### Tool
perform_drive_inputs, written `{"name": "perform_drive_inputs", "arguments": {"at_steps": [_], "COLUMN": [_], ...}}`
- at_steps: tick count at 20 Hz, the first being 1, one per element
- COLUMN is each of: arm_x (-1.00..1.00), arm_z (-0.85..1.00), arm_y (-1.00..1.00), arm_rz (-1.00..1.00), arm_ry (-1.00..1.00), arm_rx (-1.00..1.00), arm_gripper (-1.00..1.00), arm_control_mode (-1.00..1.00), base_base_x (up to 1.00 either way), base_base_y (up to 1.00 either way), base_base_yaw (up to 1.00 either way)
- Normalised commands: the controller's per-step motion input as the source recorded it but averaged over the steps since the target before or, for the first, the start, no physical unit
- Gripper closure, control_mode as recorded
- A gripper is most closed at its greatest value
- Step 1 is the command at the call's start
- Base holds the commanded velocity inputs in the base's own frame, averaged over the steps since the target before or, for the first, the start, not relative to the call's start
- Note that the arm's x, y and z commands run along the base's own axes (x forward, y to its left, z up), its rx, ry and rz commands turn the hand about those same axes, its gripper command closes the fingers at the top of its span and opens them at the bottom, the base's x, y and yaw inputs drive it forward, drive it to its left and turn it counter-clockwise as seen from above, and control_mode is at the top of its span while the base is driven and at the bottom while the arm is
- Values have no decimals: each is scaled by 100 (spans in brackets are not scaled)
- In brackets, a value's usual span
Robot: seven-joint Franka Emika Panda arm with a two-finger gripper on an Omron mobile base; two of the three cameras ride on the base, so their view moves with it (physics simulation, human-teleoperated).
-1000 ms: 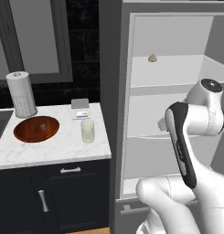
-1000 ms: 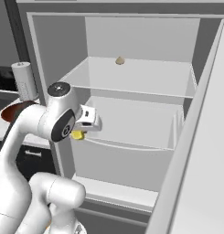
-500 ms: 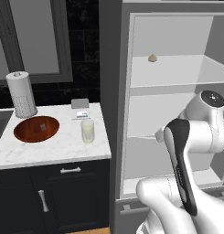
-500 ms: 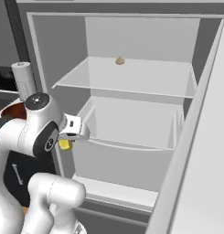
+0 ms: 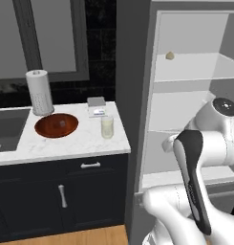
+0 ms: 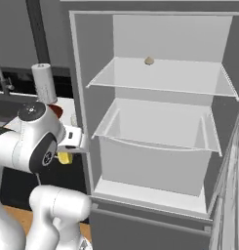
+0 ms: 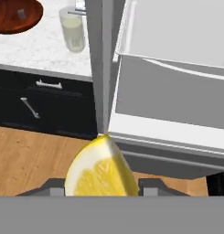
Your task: Grab a lemon wedge from the fridge and one ice cube from the ice bowl, and put them in the glass of lemonade.
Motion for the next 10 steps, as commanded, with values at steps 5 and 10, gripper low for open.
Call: {"name": "perform_drive_inputs", "arguments": {"at_steps": [5,10], "arm_x": [0,0], "arm_z": [0,0], "arm_y": [0,0], "arm_rz": [0,0], "arm_ry": [0,0], "arm_rx": [0,0], "arm_gripper": [100,100], "arm_control_mode": [100,100], "base_base_x": [-4,63], "base_base_y": [95,51], "base_base_yaw": [-14,-31]}}
